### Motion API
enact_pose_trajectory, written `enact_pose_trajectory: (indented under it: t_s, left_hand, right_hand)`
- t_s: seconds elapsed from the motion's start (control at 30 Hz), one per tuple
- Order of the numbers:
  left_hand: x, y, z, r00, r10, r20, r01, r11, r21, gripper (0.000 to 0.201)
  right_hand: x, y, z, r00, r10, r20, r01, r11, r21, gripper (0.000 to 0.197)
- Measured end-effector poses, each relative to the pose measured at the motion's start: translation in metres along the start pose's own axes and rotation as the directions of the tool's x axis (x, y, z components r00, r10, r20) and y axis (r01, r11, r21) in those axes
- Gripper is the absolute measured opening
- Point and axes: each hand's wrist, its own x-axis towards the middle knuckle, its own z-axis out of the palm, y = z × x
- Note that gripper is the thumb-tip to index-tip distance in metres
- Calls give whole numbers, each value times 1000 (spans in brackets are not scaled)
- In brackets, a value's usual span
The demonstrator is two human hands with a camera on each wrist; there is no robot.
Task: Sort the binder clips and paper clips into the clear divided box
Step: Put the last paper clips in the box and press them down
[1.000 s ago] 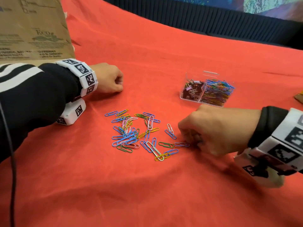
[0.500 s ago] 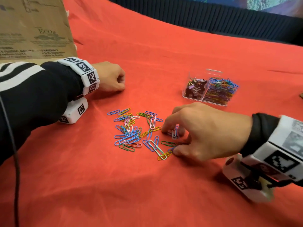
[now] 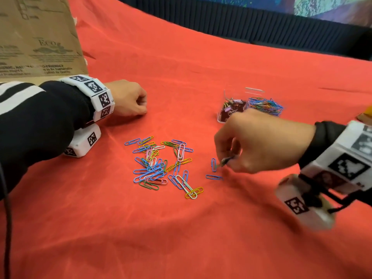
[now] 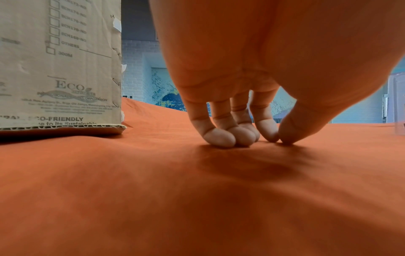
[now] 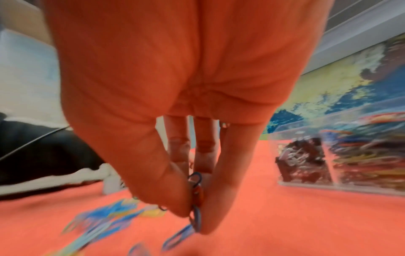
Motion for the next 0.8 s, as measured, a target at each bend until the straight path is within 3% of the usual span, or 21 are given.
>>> enact_pose_trajectory:
  t_s: [0.1, 0.23, 0.33, 0.53, 0.67, 0.8]
  left_hand:
    - [0, 0, 0, 1000, 0, 1, 0, 1000, -1, 14]
    - [0, 0, -2, 1000, -3, 0, 3, 1000, 8, 13]
    - [0, -1, -2, 1000, 0, 6, 0, 1000, 13, 13]
    - [1, -3, -1, 1000, 2, 4, -2, 1000, 16, 14]
    - [2, -4, -1, 1000, 5, 11, -5, 1000, 21, 14]
    - [3, -5, -1, 1000, 5, 18, -6, 1000, 23, 15]
  right_hand:
    - [4, 32, -27, 985, 136, -105, -132, 990, 45, 13]
    - [12, 85, -62, 888, 322, -329, -319, 945, 65, 13]
    - [20, 109, -65, 836, 389, -388, -406, 913, 42, 14]
    - [28, 119, -45, 856, 338, -392, -380, 924, -33, 19]
    - [25, 126, -42, 840, 330, -431, -378, 926, -27, 24]
    - [24, 123, -37, 865, 251, -434, -292, 956, -30, 32]
